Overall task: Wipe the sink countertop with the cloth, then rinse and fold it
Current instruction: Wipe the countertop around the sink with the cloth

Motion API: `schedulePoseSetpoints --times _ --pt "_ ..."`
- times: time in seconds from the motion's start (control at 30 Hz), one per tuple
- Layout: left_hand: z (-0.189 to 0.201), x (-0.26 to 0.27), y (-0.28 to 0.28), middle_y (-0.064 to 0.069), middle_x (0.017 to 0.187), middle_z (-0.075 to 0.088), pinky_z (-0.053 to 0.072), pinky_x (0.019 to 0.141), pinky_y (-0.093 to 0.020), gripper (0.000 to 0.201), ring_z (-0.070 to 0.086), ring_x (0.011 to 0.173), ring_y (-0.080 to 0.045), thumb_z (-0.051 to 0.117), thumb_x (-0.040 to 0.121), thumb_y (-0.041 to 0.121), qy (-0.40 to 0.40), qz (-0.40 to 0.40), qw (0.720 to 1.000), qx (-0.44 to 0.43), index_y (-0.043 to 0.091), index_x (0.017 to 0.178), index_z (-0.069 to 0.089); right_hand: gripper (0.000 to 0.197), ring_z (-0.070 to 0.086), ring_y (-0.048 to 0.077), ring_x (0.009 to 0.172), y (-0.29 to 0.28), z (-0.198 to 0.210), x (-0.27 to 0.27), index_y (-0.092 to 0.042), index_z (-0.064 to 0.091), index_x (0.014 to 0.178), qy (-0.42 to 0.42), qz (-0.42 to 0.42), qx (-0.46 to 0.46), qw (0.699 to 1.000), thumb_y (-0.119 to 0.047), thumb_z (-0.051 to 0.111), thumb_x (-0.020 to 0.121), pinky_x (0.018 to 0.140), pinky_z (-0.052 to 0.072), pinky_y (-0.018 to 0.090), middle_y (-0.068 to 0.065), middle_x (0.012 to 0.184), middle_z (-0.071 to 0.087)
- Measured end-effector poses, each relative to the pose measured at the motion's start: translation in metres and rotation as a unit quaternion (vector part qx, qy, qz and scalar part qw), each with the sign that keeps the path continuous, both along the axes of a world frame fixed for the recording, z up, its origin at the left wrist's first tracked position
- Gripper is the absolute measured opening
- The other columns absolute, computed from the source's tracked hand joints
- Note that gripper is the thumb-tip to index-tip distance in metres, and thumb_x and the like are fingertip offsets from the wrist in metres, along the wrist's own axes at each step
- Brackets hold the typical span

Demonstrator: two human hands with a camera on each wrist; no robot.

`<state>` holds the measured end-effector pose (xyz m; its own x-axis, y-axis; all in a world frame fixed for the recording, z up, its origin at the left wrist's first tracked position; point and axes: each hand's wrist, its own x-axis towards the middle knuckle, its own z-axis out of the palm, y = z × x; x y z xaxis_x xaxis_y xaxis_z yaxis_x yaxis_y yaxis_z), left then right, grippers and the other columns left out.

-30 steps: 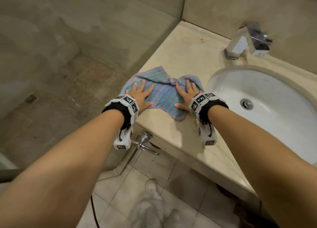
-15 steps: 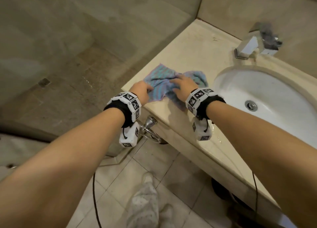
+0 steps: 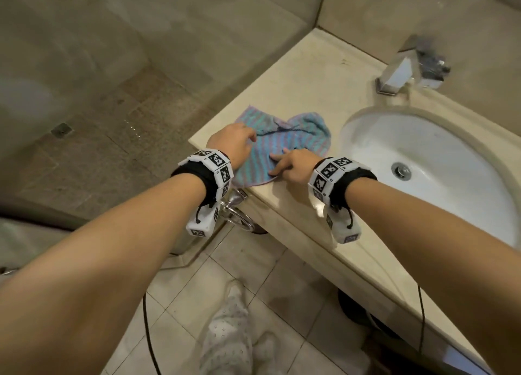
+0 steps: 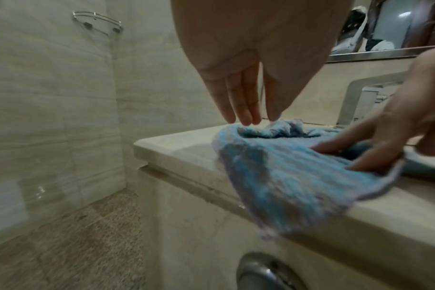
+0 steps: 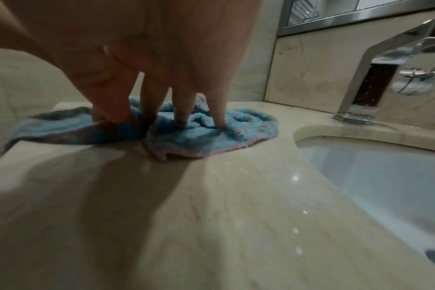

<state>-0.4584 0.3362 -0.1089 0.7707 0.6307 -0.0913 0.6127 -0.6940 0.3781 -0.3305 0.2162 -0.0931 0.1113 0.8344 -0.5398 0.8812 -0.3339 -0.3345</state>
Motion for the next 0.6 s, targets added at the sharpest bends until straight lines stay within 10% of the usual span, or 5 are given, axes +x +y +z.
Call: schedulePoseSetpoints --times 0.2,0.37,0.6 --pt "-0.01 0.026 -0.017 -0.012 0.159 0.014 0.017 0.12 -0.038 0.062 0.015 0.147 -0.028 0.06 0.088 0.031 0.109 -0.122 0.985 -0.061 0.017 0.144 0.036 0.029 0.058 0.023 0.116 -0.024 0.012 0.015 -0.023 0.071 0.111 -0.02 -0.079 0.005 0.997 -0.032 0.055 0.088 0.099 0.046 0.035 0.0 0.128 0.064" --pt "-0.022 0.034 -0.031 -0.013 0.16 0.002 0.014 0.12 -0.045 0.081 0.006 0.147 -0.034 0.061 0.083 0.048 0.172 -0.145 0.974 -0.04 0.024 0.15 0.02 0.029 0.059 0.027 0.112 -0.036 0.023 0.028 -0.021 0.064 0.117 -0.073 -0.127 0.07 0.987 -0.032 0.048 0.094 0.092 0.045 0.033 0.007 0.119 0.066" --pt "-0.013 0.03 -0.032 -0.009 0.16 -0.011 0.012 0.119 -0.054 0.103 -0.007 0.147 -0.036 0.061 0.075 0.062 0.249 -0.117 0.96 -0.057 0.03 0.151 -0.001 0.098 -0.005 0.033 0.148 -0.04 -0.015 0.03 -0.023 -0.001 0.152 -0.107 -0.152 -0.029 0.982 -0.054 0.06 0.081 0.119 0.013 0.051 0.011 0.16 -0.008"
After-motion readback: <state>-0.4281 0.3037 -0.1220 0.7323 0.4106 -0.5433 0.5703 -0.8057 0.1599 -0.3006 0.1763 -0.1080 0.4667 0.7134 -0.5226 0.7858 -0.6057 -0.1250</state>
